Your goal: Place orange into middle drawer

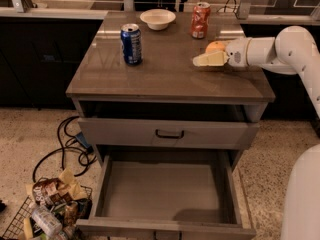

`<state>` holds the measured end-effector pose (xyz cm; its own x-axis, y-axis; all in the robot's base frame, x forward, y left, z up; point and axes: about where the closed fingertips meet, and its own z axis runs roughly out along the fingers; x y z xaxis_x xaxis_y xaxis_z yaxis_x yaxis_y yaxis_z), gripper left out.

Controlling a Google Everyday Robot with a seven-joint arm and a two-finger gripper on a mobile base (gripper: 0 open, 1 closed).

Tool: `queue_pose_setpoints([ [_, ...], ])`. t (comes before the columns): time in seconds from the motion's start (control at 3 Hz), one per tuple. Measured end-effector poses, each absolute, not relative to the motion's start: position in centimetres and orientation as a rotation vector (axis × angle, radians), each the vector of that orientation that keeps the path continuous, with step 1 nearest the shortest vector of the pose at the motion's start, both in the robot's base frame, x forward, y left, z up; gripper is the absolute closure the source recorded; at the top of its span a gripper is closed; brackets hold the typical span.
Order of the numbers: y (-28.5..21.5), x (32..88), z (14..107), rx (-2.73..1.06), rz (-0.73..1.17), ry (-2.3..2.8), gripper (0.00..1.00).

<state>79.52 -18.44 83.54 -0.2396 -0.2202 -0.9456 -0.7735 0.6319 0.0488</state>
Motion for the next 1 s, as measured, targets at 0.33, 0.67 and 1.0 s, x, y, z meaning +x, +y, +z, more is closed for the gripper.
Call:
queue_pose_setpoints([
  [0.33,-18.09,79.59,83.39,-0.809,0.647,1.777,0.41],
  [0.67,-17.75,79.65,83.25,-0.812,0.652,1.777,0.64],
  [1.0,-17.26,79.73,83.04,-0.816,0.659,1.777,0.96],
])
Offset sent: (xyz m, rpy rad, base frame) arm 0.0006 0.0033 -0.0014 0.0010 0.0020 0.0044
